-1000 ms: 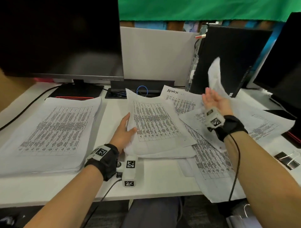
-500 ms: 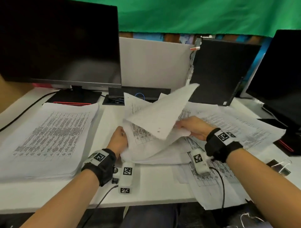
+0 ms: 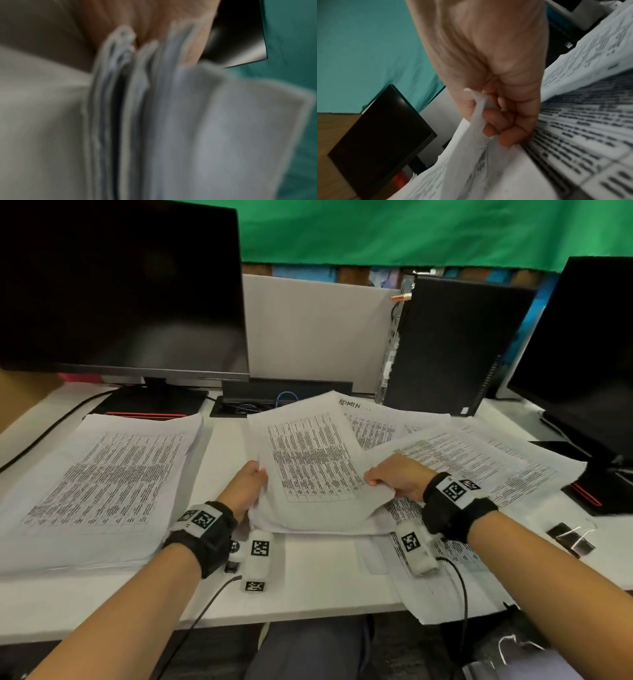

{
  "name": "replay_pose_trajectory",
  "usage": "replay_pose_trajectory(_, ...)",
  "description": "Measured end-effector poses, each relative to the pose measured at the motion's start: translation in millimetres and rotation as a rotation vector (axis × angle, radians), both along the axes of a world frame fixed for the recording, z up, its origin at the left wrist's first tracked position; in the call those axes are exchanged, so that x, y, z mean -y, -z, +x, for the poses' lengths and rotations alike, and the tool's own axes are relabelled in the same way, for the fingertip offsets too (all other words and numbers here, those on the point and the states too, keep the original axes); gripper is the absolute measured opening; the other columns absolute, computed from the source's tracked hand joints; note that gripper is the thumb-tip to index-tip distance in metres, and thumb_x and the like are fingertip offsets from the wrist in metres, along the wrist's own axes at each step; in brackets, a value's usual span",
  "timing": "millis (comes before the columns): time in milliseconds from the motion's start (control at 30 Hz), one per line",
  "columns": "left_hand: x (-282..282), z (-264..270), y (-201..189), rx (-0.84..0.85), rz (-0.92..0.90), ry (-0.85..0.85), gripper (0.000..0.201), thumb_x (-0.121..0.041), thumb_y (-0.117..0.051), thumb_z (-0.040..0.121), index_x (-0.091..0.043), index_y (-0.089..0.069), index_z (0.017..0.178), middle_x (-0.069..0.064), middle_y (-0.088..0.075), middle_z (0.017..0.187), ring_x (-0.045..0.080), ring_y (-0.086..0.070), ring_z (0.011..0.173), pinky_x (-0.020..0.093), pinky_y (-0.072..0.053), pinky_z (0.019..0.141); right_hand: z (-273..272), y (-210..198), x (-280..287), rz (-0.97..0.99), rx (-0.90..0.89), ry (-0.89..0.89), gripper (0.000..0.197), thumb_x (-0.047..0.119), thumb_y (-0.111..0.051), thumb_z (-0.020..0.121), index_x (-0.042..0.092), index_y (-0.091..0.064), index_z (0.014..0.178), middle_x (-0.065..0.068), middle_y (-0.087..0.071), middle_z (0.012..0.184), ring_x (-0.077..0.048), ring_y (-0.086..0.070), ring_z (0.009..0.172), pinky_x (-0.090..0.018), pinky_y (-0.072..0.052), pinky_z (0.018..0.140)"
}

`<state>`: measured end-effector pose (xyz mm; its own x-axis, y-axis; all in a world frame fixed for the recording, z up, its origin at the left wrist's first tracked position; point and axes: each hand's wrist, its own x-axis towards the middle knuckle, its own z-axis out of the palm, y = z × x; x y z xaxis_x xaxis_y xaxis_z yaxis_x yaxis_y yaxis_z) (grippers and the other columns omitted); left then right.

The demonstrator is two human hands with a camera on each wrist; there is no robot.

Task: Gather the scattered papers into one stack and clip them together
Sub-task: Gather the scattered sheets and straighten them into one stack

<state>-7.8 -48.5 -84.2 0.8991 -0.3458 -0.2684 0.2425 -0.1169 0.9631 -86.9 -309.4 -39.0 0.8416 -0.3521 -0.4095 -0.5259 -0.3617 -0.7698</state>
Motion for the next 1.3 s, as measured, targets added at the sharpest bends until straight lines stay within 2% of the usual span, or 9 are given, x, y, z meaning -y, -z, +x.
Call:
replay_pose_trajectory(100,2,-5,-3,-0.037,-0.061,-0.052,0.026,-0.033,-0.041,0.098,-0.025,-0.039,0.123,0.007,-0.06,0.107,0.022,-0.06,0.093,0.035,-0.05,0.072,-2,4,-6,0.011,-0.042,-0.07,0.015,0.001,-0.063,0.083,0.007,-0.06,0.07,-0.01,-0.059,0.077,-0.019,-0.059,0.069,-0.027,-0.051,0.056)
replay_pose_trajectory(167,1,-5,-2,-0.053,-0.1,-0.048,0.041,-0.043,-0.044,0.096,-0.03,-0.03,0.132,0.005,-0.055,0.116,0.024,-0.058,0.104,0.043,-0.05,0.088,-5,-1,-10,-0.033,-0.053,-0.148,0.01,0.012,-0.064,0.09,0.004,-0.067,0.086,-0.011,-0.063,0.081,-0.018,-0.06,0.067,-0.027,-0.056,0.057)
replay_pose_trajectory(300,-6,3,2,-0.05,-0.015,0.017,0.059,-0.007,-0.056,0.089,-0.018,-0.029,0.139,0.01,-0.052,0.132,0.032,-0.057,0.114,0.051,-0.044,0.101,-4,-19,11,-0.443,0.041,-0.185,0.045,0.037,-0.062,0.093,0.015,-0.051,0.131,-0.013,-0.062,0.114,-0.023,-0.064,0.093,-0.035,-0.055,0.081)
replay_pose_trajectory(400,-8,2,3,-0.058,-0.025,0.05,0.038,0.005,-0.05,0.09,-0.001,-0.049,0.127,0.017,-0.064,0.117,0.031,-0.065,0.098,0.039,-0.057,0.078,-7,-19,29,-0.847,-0.281,-0.327,0.079,0.051,-0.072,0.078,0.013,-0.042,0.14,-0.009,-0.054,0.135,-0.028,-0.054,0.119,-0.04,-0.045,0.1)
replay_pose_trajectory(667,-8,-17,-12,0.045,-0.052,-0.085,0.019,-0.012,-0.044,0.098,-0.016,-0.048,0.117,-0.003,-0.06,0.094,0.006,-0.05,0.069,0.012,-0.041,0.034,1,-14,38,-0.982,-0.126,-0.182,0.04,0.004,-0.045,0.096,0.003,-0.047,0.136,-0.01,-0.063,0.104,-0.025,-0.057,0.083,-0.032,-0.049,0.074)
replay_pose_trajectory(800,-4,-13,-6,0.023,-0.114,-0.082,0.039,-0.011,-0.051,0.097,-0.012,-0.04,0.134,0.009,-0.062,0.122,0.012,-0.062,0.083,0.026,-0.051,0.058,1,-50,14,-0.962,0.258,-0.047,0.041,0.0,-0.042,0.094,0.009,-0.053,0.132,-0.017,-0.065,0.117,-0.035,-0.062,0.105,-0.043,-0.052,0.09)
replay_pose_trajectory(933,-3,-8,4,0.011,-0.138,-0.093,0.045,-0.004,-0.051,0.095,-0.01,-0.036,0.137,0.017,-0.057,0.129,0.026,-0.063,0.097,0.036,-0.053,0.072,-8,-52,-45,-0.828,0.44,-0.432,0.063,-0.012,-0.04,0.088,0.023,-0.053,0.139,-0.007,-0.062,0.132,-0.031,-0.063,0.112,-0.044,-0.052,0.096)
replay_pose_trajectory(1167,-7,-8,-5,-0.103,-0.196,-0.098,0.043,-0.042,-0.034,0.101,-0.012,-0.061,0.114,0.012,-0.07,0.107,0.026,-0.067,0.094,0.036,-0.054,0.075,-13,-8,-85,-0.654,0.049,-0.816,0.046,0.016,-0.041,0.103,0.029,-0.042,0.147,0.0,-0.04,0.154,-0.024,-0.043,0.137,-0.034,-0.029,0.117)
replay_pose_trajectory(1300,-9,-8,-5,-0.059,-0.137,0.013,0.032,-0.005,-0.049,0.096,0.001,-0.053,0.127,0.02,-0.062,0.123,0.031,-0.064,0.103,0.042,-0.05,0.091,-25,-33,-77,-0.631,-0.05,-0.808,0.065,0.055,-0.05,0.094,0.025,-0.035,0.149,0.002,-0.033,0.156,-0.019,-0.041,0.135,-0.034,-0.03,0.113)
